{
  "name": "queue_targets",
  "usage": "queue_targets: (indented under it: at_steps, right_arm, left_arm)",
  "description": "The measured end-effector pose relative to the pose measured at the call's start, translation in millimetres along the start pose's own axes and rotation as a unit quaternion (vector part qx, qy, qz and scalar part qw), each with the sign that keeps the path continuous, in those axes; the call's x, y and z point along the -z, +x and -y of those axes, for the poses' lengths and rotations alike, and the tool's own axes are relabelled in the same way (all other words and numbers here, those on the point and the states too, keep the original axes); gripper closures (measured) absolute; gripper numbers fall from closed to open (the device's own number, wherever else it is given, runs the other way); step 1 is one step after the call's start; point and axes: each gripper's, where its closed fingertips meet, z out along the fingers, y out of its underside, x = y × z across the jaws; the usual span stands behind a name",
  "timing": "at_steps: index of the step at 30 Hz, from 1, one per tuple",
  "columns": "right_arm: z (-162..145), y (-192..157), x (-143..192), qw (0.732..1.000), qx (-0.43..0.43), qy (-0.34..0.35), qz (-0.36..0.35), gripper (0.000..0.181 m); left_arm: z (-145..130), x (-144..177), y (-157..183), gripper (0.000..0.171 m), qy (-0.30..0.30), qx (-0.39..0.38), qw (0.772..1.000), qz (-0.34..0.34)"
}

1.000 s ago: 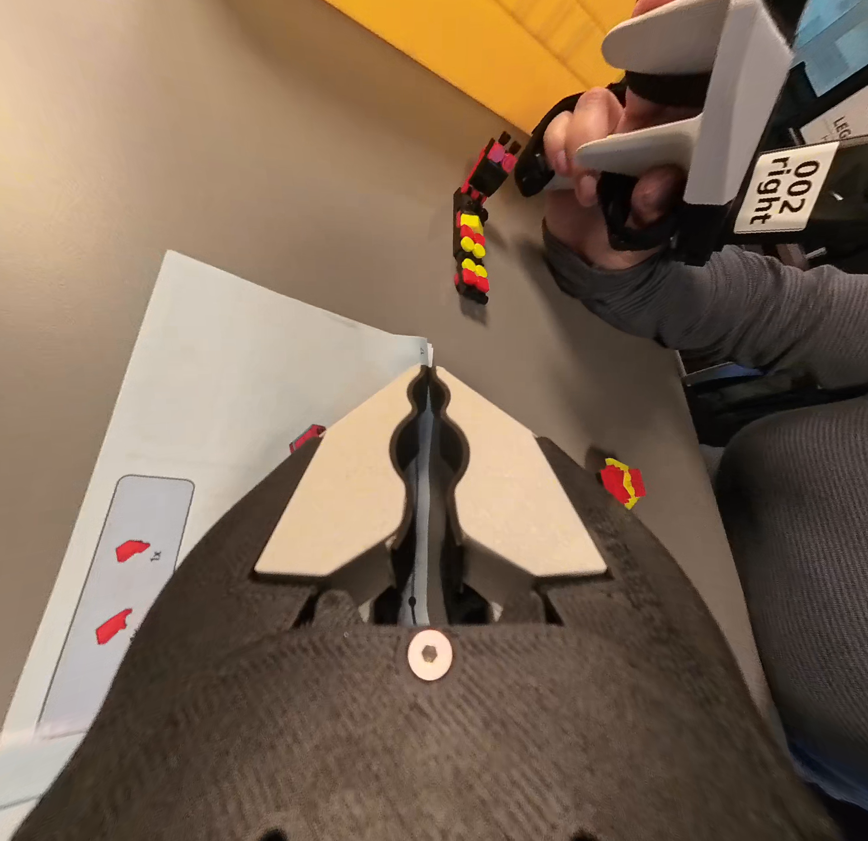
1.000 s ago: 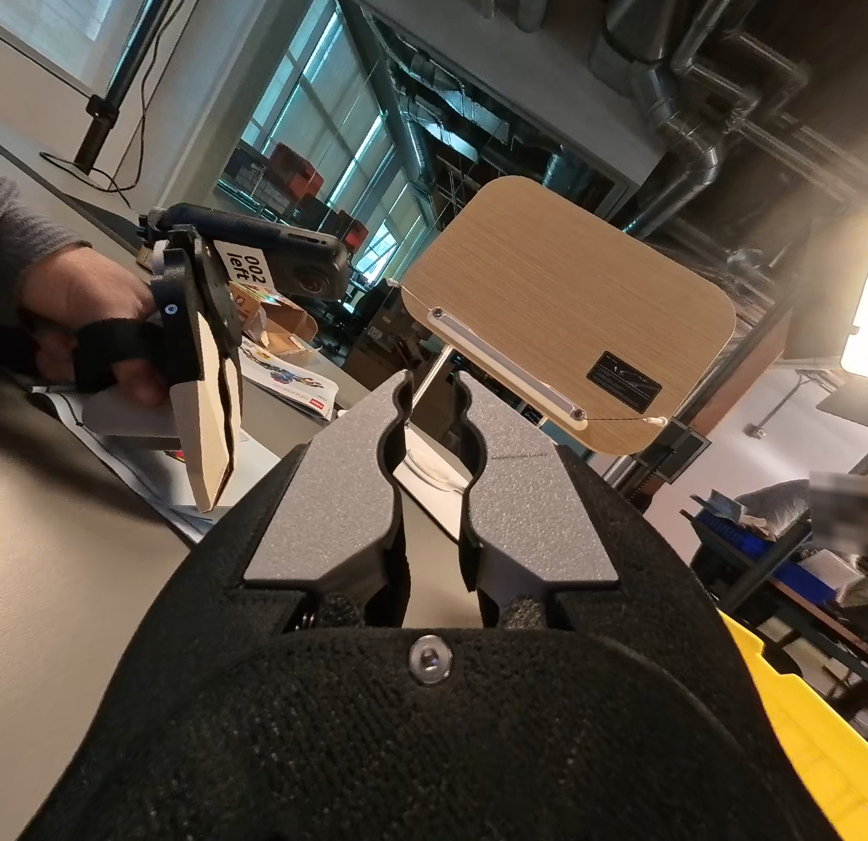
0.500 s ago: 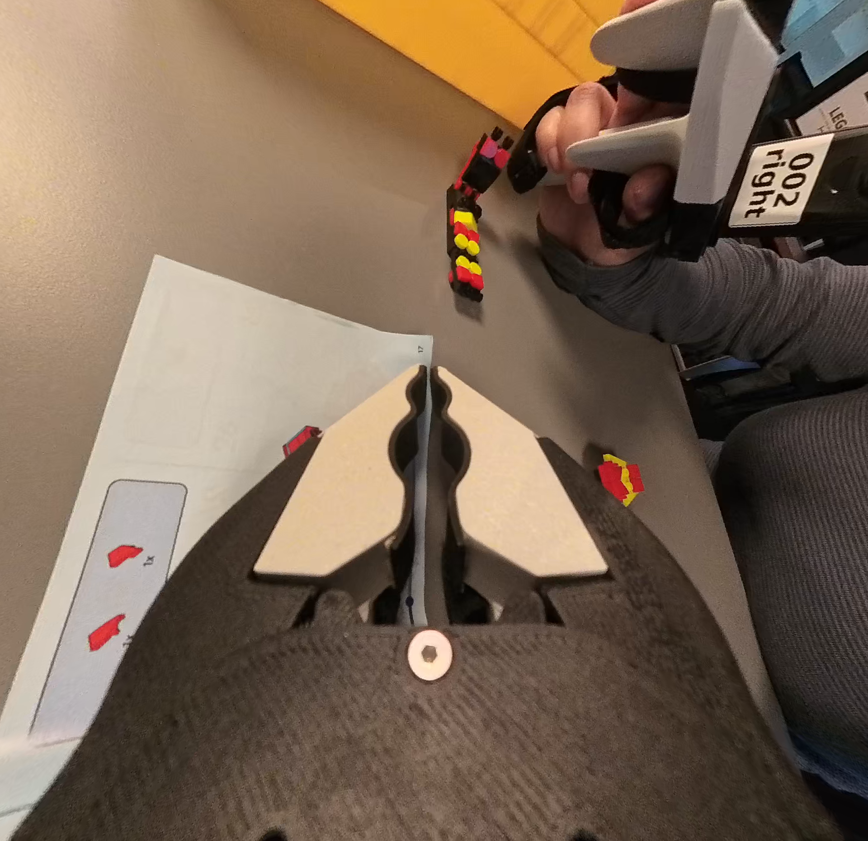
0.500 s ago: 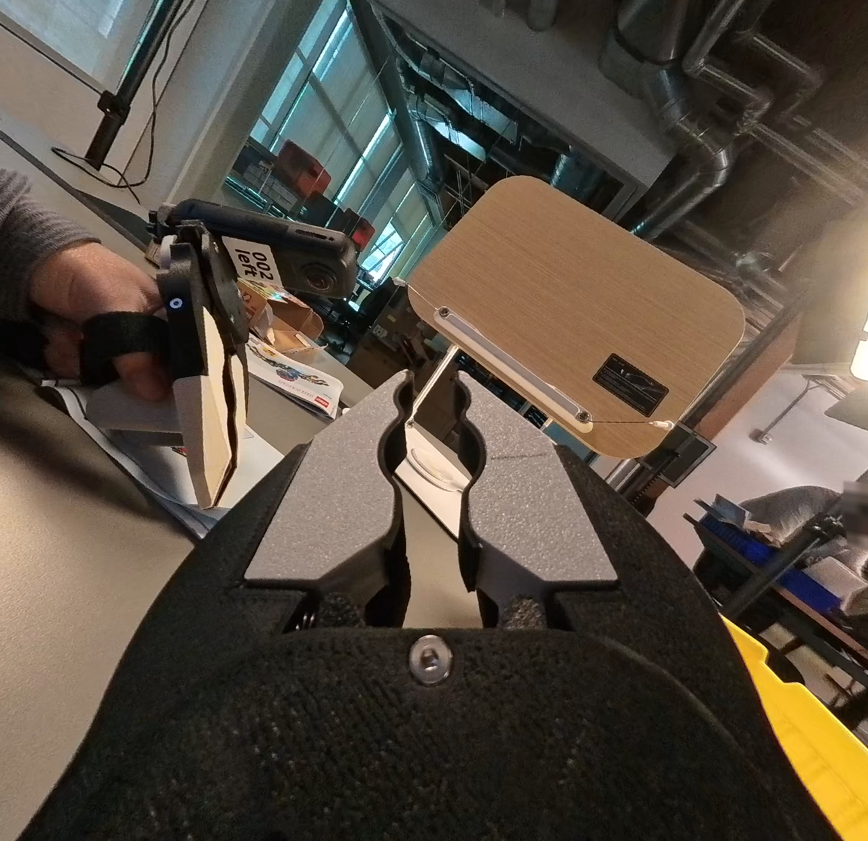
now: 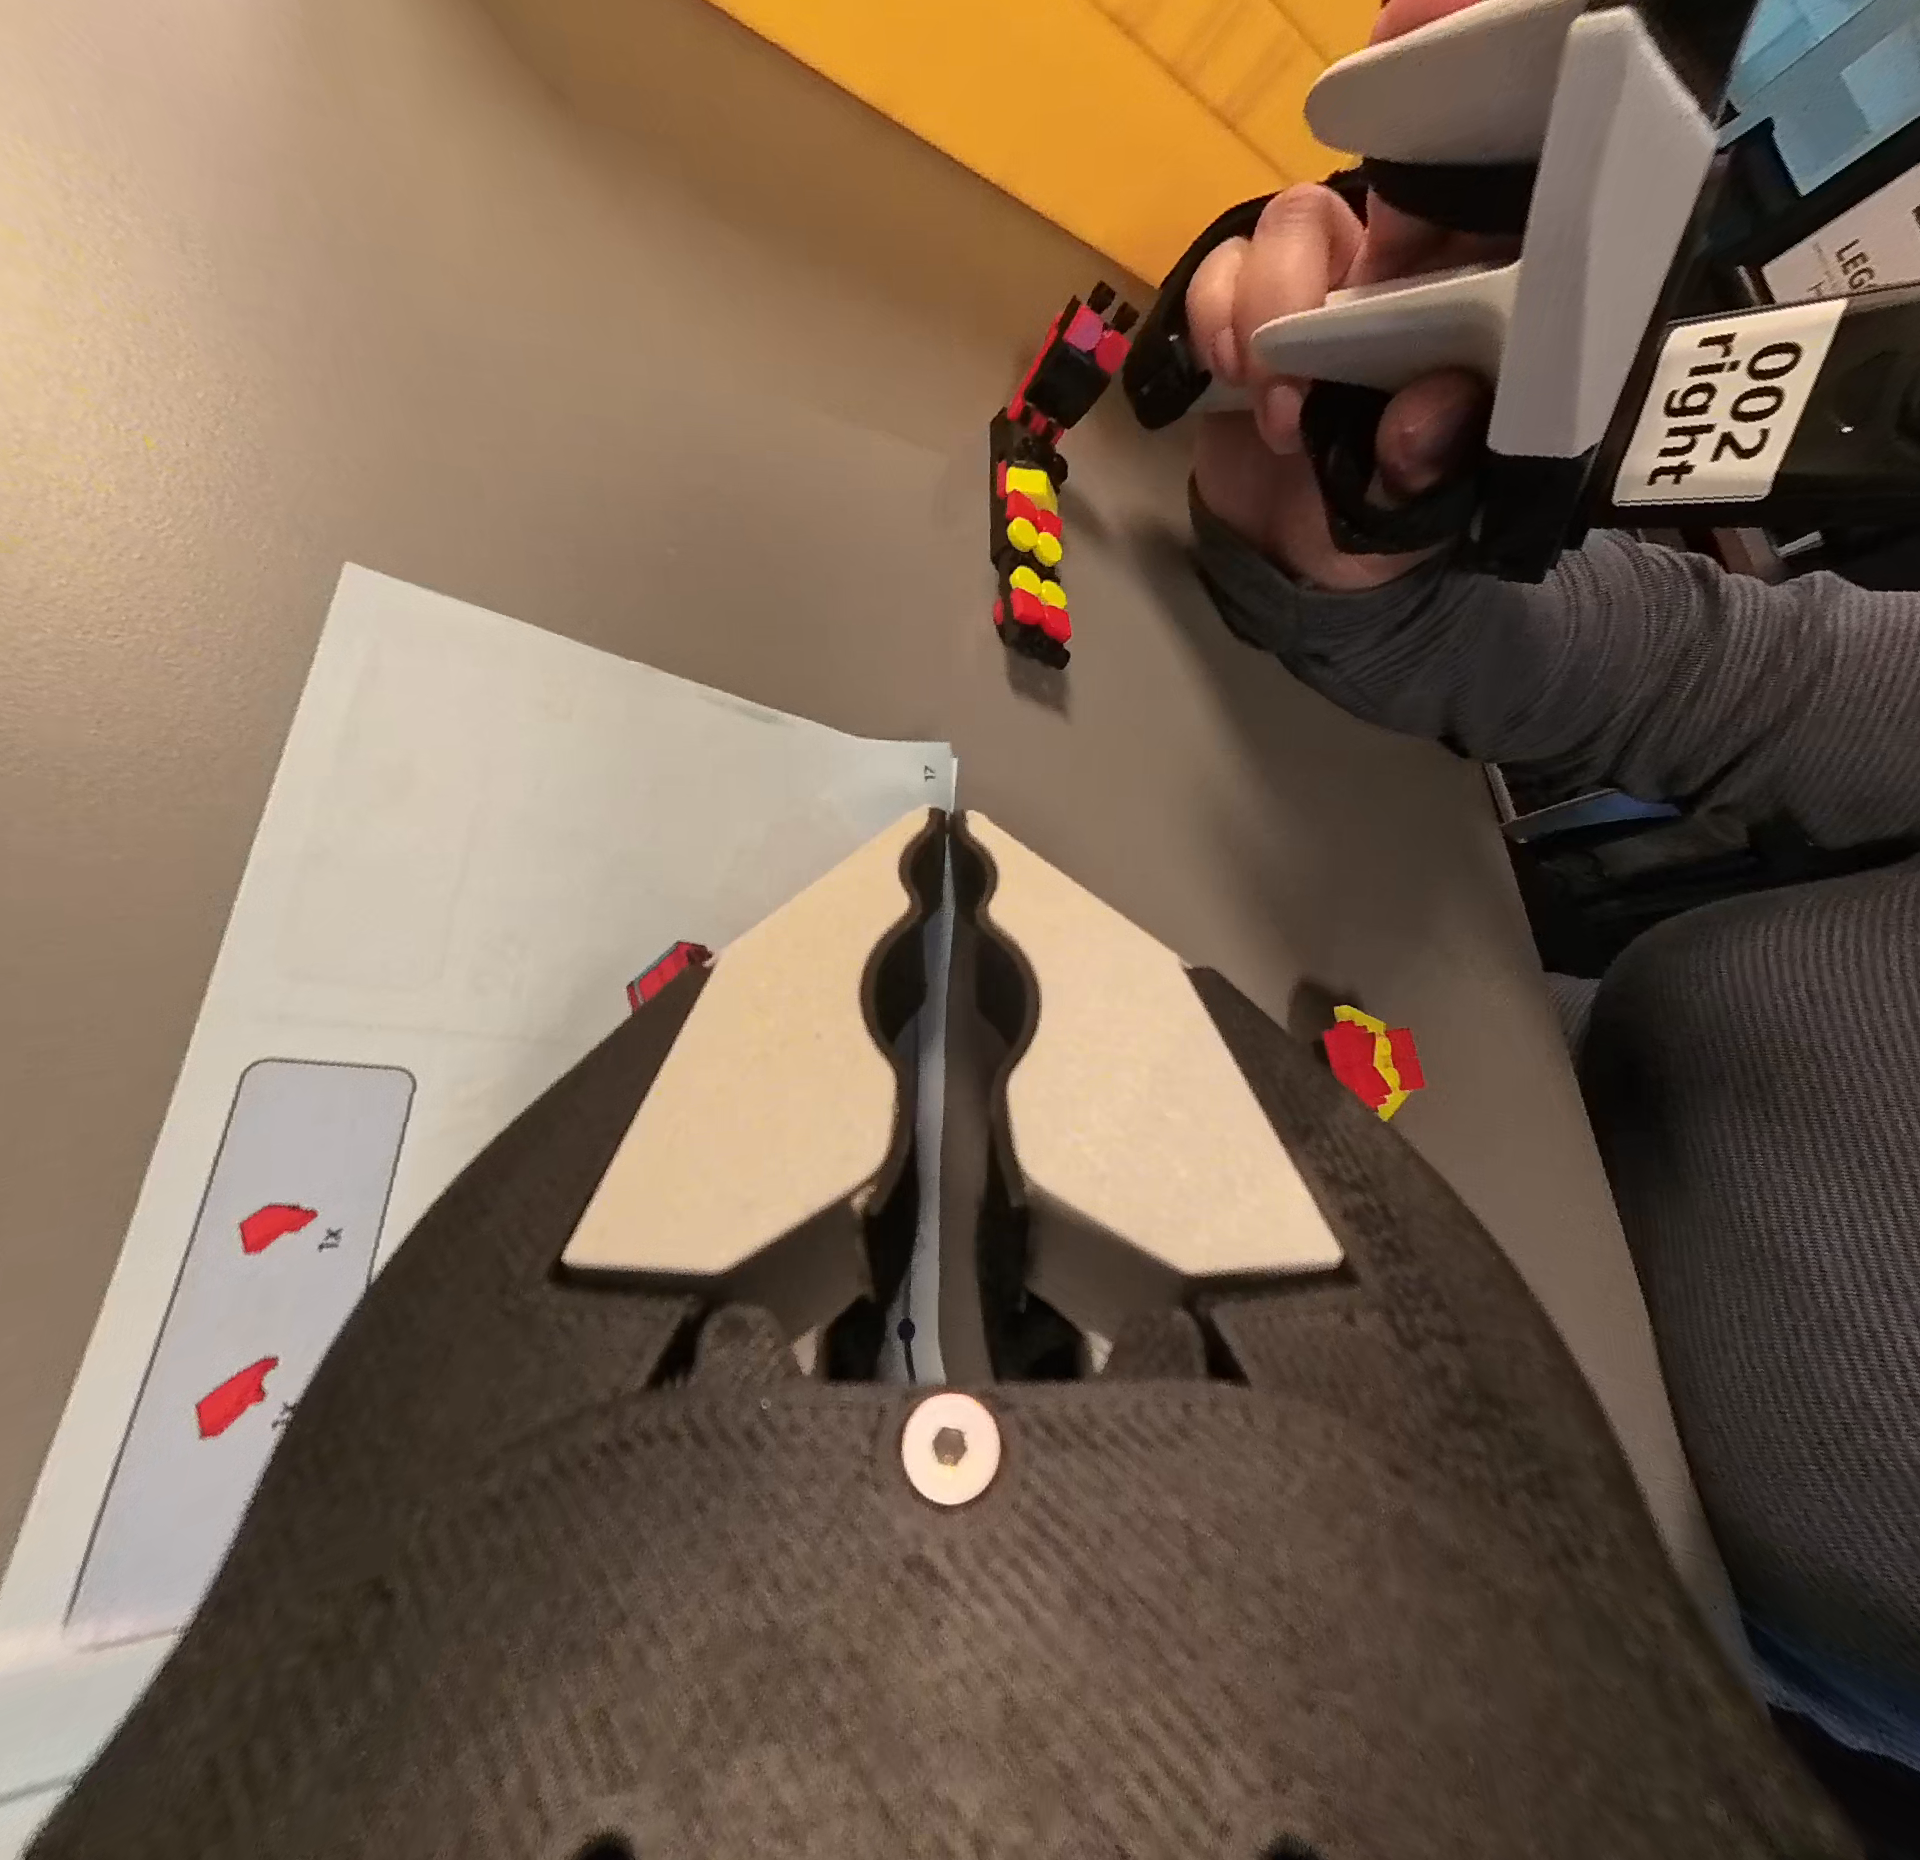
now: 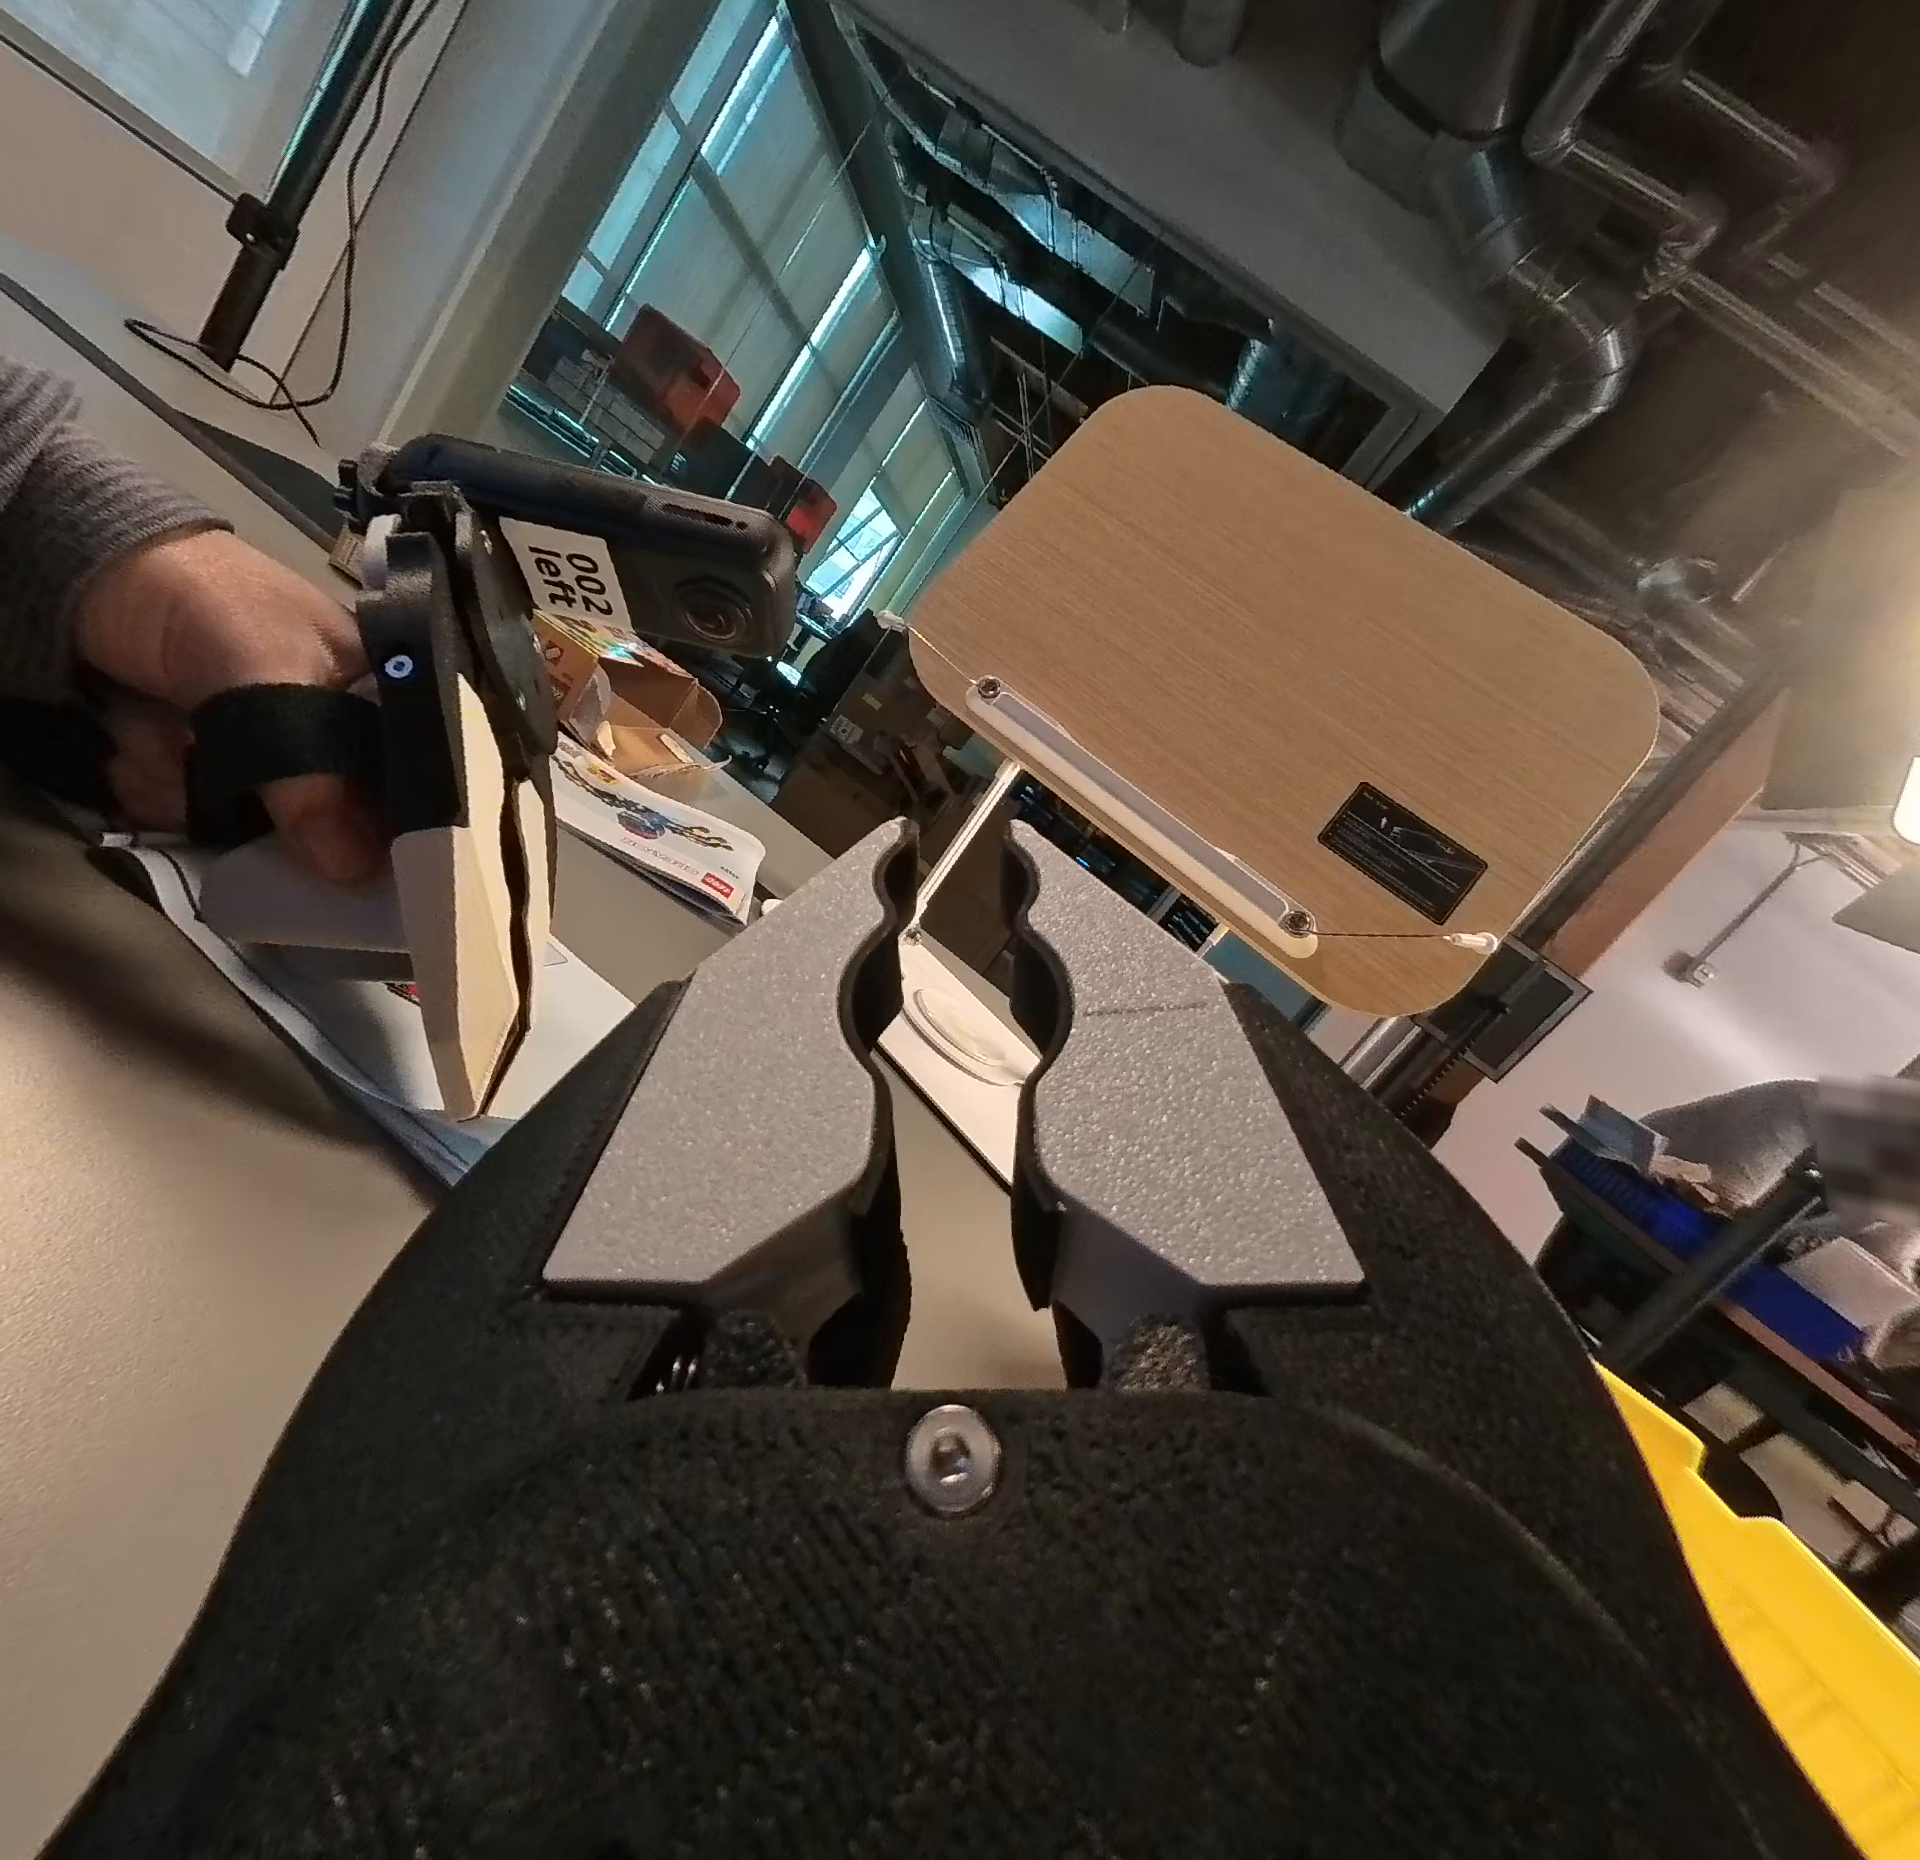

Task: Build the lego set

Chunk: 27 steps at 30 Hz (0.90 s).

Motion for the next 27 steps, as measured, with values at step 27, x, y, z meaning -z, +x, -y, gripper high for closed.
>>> queue_targets:
  at_steps: [27]
  right_arm:
    - [-0.4,-2.8,-0.7,1.0,0.004,-0.002,0.007,0.17]
  left_arm:
    - [0.0,-0.1,2.2,0.171,-0.001,-0.001,1.0,-0.007]
